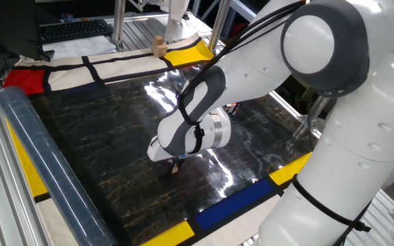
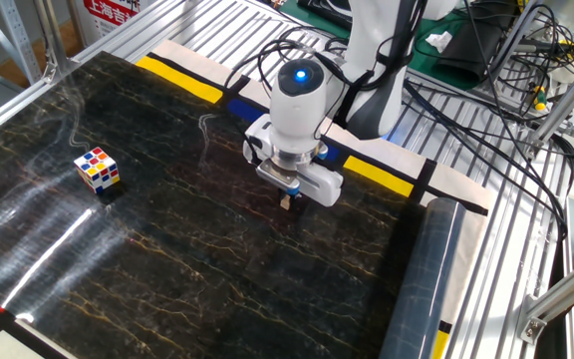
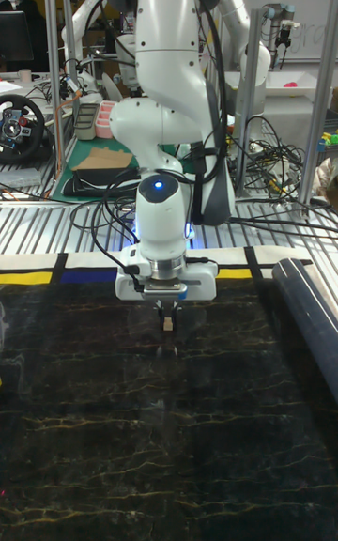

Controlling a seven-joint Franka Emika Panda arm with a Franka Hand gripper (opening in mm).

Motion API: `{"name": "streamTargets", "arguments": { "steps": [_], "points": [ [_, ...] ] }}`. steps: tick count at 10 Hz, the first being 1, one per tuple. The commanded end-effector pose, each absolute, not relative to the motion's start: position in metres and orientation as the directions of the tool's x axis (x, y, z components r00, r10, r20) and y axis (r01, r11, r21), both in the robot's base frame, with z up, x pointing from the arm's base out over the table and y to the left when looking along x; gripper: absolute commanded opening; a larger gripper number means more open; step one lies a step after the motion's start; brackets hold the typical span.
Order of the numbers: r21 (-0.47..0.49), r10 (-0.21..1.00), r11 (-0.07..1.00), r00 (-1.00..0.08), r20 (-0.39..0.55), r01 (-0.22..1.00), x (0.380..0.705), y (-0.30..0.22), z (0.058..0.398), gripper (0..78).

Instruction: Hold a small block with the gripper and sweep it from left to right on the table

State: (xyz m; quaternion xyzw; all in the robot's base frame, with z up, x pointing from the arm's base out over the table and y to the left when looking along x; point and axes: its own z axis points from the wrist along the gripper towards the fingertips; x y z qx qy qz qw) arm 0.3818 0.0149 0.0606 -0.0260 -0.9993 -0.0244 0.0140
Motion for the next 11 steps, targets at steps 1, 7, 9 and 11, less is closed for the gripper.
{"name": "streamTargets", "arguments": {
  "steps": [1, 7, 9, 11],
  "points": [
    [0.052, 0.066, 0.996, -0.996, 0.056, 0.069, 0.3553, 0.0651, 0.0476, 1.1],
    [0.056, 0.063, 0.996, -0.996, 0.057, 0.066, 0.3538, 0.0669, 0.0488, 1.1],
    [0.059, 0.063, 0.996, -0.996, 0.059, 0.067, 0.3538, 0.0670, 0.0487, 1.1],
    [0.066, 0.063, 0.996, -0.996, 0.060, 0.067, 0.3535, 0.0676, 0.0485, 1.1]
  ]
}}
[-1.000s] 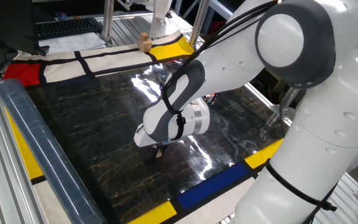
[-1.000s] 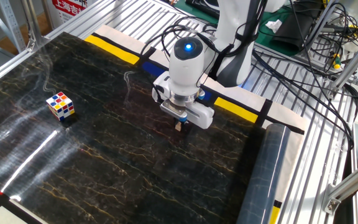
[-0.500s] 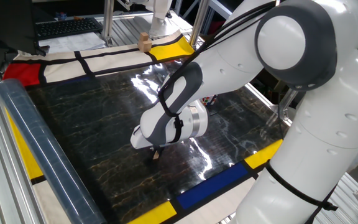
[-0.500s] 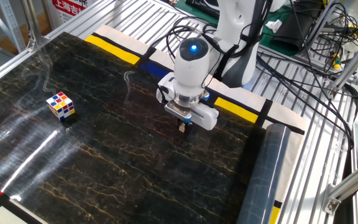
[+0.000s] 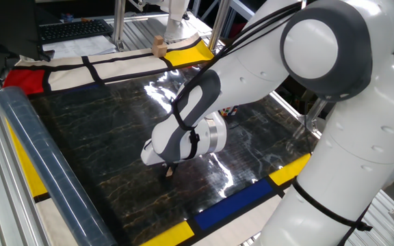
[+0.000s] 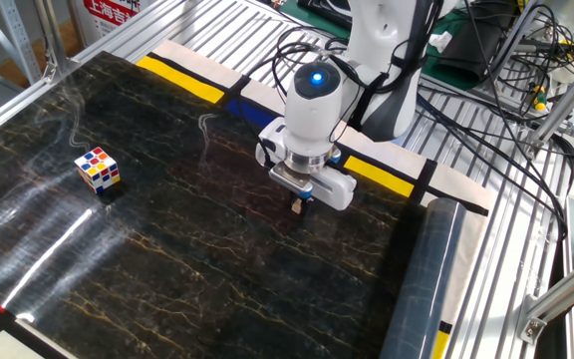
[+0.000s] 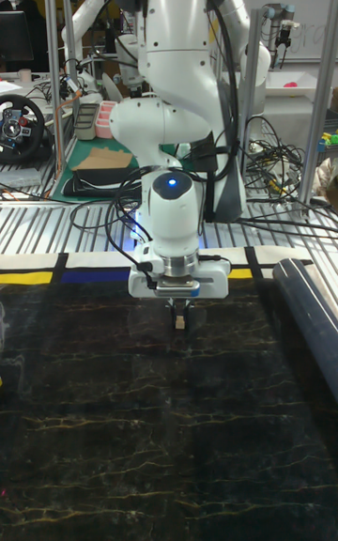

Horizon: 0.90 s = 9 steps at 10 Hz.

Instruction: Hold a small block with the gripper and sweep it from left to right on the table

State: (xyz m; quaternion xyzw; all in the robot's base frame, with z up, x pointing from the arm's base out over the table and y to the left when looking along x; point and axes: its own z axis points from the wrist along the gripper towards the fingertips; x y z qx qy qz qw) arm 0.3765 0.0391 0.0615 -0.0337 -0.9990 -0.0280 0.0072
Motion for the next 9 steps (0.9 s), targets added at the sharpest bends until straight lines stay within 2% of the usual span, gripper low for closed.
{"name": "streamTargets", "arguments": {
  "steps": [1, 9],
  "points": [
    [0.068, 0.063, 0.995, -0.996, 0.060, 0.067, 0.3535, 0.0679, 0.0483, 1.1],
    [0.071, 0.076, 0.994, -0.995, 0.065, 0.081, 0.3524, 0.0748, 0.0571, 1.1]
  ]
}}
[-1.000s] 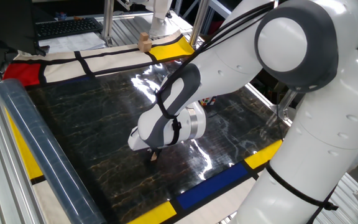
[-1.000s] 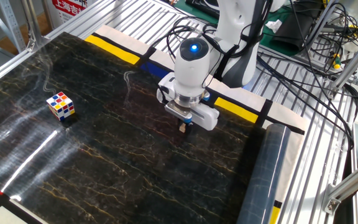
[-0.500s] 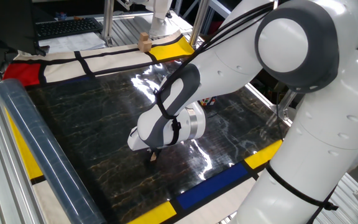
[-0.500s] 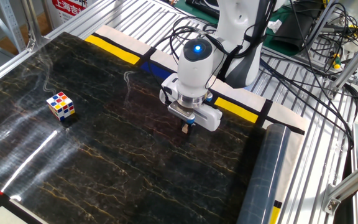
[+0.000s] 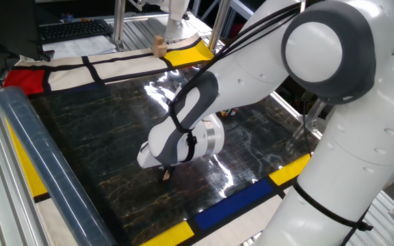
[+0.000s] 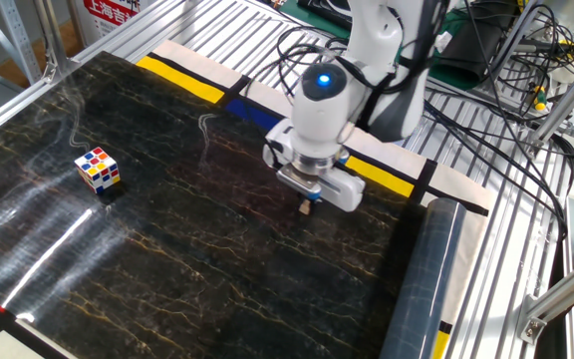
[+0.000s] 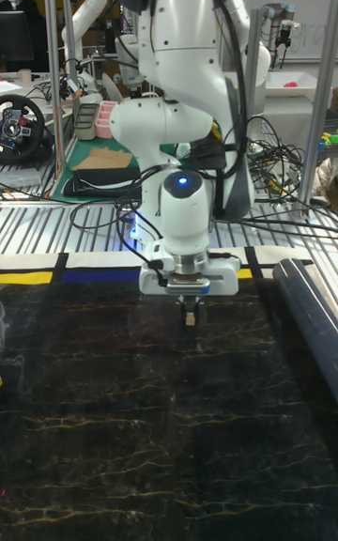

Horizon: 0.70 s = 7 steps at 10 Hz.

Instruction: Hold a small block with the gripper and sweep it from left to right on the table

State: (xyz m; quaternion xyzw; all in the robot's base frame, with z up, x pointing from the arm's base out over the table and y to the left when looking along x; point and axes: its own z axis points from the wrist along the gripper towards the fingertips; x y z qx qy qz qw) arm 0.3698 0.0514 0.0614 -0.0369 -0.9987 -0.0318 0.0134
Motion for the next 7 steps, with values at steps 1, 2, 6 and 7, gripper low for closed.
{"name": "streamTargets", "arguments": {
  "steps": [1, 2, 6, 7],
  "points": [
    [0.073, 0.079, 0.994, -0.995, 0.065, 0.083, 0.3513, 0.0763, 0.0575, 1.1],
    [0.073, 0.081, 0.994, -0.995, 0.066, 0.086, 0.3505, 0.0776, 0.0571, 1.1],
    [0.079, 0.089, 0.992, -0.994, 0.061, 0.094, 0.3508, 0.0814, 0.0511, 1.1],
    [0.083, 0.088, 0.992, -0.994, 0.060, 0.093, 0.3519, 0.0819, 0.0487, 1.1]
  ]
}}
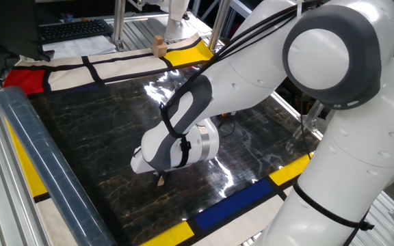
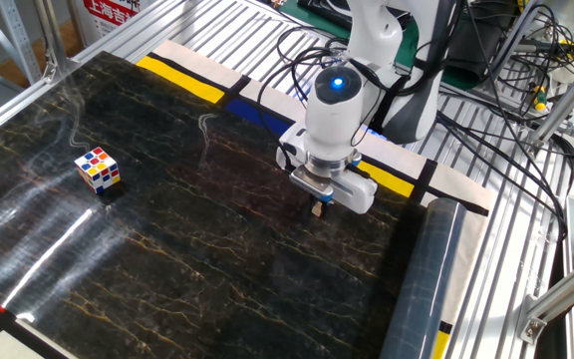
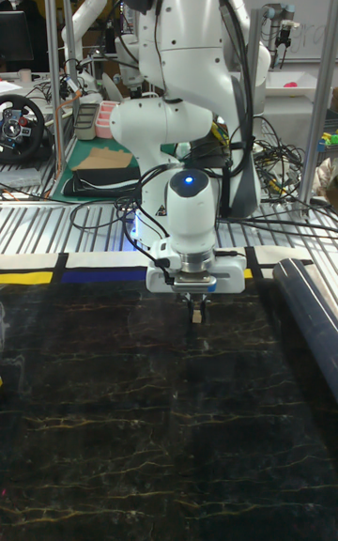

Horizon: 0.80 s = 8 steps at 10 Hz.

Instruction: Hold a small block with the gripper and sweep it from left to right on the table

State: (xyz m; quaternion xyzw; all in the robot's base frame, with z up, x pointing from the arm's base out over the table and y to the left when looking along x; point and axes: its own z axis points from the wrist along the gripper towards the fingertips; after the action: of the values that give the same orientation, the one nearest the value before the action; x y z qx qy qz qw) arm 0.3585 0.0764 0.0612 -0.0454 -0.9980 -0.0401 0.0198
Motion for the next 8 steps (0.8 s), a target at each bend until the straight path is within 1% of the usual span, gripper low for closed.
{"name": "streamTargets", "arguments": {
  "steps": [1, 4, 6, 8],
  "points": [
    [0.088, 0.086, 0.992, -0.995, 0.059, 0.091, 0.3523, 0.0821, 0.0474, 1.1],
    [0.089, 0.085, 0.992, -0.995, 0.058, 0.090, 0.3534, 0.0823, 0.0476, 1.1],
    [0.107, 0.082, 0.990, -0.995, 0.057, 0.088, 0.3552, 0.0823, 0.0492, 1.1],
    [0.098, 0.067, 0.993, -0.997, 0.041, 0.071, 0.3555, 0.0820, 0.0516, 1.1]
  ]
}}
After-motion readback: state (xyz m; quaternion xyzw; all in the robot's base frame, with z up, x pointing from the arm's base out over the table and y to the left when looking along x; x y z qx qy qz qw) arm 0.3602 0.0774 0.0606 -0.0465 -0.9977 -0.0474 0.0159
